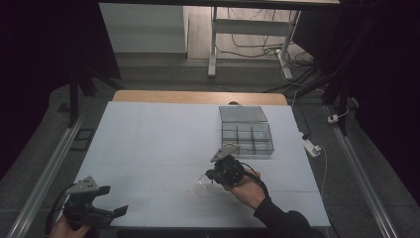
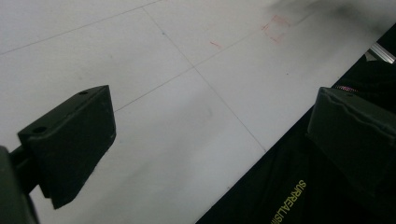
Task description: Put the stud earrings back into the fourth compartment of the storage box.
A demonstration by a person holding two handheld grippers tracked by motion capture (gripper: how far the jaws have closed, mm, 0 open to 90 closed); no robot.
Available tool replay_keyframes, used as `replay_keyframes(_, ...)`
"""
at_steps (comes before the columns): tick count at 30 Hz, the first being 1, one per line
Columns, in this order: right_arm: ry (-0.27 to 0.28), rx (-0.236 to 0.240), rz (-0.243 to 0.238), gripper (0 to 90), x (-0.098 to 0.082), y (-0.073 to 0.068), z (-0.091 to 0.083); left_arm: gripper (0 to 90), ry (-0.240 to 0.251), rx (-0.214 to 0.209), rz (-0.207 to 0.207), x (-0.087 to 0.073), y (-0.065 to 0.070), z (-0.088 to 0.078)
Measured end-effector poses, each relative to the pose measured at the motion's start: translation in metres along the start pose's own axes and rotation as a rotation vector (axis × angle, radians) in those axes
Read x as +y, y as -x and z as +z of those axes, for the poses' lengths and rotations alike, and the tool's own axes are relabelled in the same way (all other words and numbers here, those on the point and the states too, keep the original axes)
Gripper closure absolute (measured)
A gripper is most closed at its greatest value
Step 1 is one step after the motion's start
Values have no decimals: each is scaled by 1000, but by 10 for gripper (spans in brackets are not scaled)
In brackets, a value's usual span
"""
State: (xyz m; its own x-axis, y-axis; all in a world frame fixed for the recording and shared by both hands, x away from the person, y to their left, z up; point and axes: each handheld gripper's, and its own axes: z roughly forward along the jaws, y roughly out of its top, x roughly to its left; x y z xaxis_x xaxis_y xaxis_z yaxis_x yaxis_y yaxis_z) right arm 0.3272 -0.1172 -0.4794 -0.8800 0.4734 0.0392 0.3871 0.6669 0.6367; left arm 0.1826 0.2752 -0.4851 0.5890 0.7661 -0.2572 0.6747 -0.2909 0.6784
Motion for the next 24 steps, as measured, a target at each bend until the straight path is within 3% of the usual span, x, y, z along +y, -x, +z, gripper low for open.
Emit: replay_keyframes(24, 100, -163, 180, 867, -2, 65, -31, 12, -2, -1, -2, 0, 0, 0)
